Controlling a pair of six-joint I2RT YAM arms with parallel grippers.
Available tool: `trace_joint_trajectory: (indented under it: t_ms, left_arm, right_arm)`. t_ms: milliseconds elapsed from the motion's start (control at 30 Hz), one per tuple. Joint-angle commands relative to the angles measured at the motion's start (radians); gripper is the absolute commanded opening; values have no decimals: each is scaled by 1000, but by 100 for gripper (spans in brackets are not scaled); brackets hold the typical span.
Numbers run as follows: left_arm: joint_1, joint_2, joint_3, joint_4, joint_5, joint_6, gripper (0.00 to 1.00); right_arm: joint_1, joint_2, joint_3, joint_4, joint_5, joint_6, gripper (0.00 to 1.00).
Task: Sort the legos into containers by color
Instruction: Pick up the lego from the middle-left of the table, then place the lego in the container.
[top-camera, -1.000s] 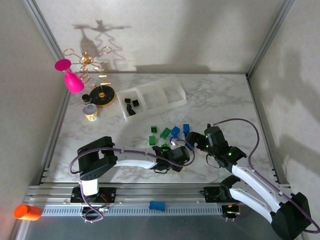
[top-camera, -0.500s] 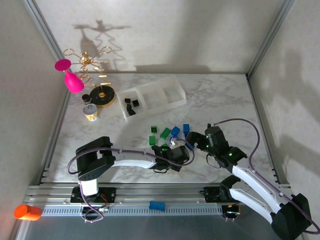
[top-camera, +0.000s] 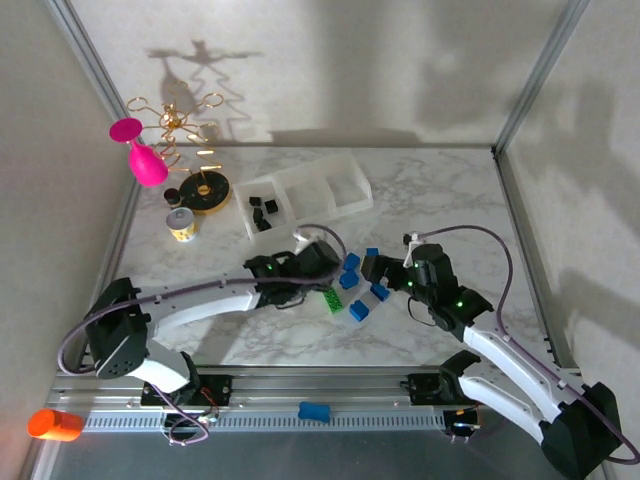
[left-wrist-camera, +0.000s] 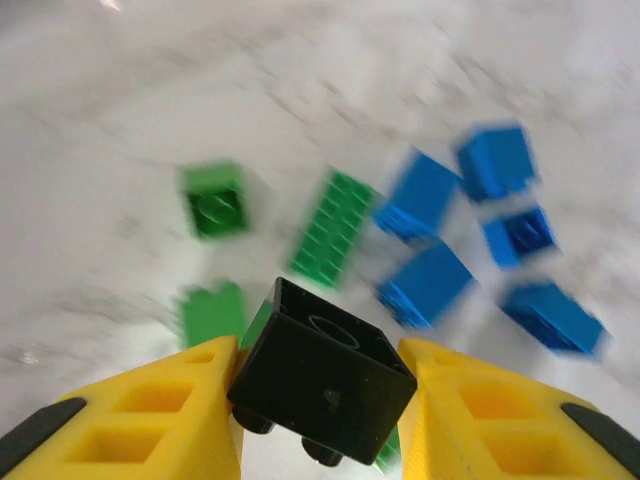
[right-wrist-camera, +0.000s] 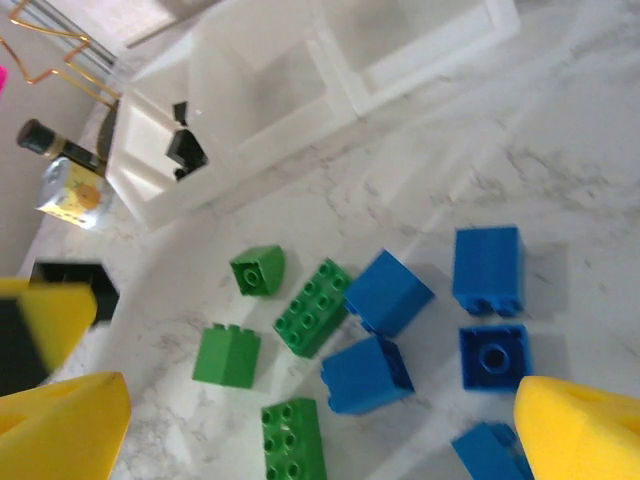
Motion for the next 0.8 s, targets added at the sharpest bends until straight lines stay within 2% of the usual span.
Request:
trace_joint_trajectory:
  t_ms: [0,100,367,600,733,767]
  left_arm:
    - [106,49,99,-30,-74,77,41]
    - [195,132,171,-32,-115,102,41]
    - [388,347,309,38,-72,155,40]
    - [446,543,479,30,-49,208,42]
    - [456,578,519,22,-39,219,53]
    - [458,580,525,15,-42,219,54]
  right_arm:
    - [-5,45,52,99,-56,-35,99]
    - [-5,83,65,133,-73,-22,99]
    - [-5,105,47,162,-57,5,99]
    - [-5,125,45,162,-60,7,99]
    - [-5,125,45,159,-54,9,99]
    - [-4,122,47,157,-54,6,99]
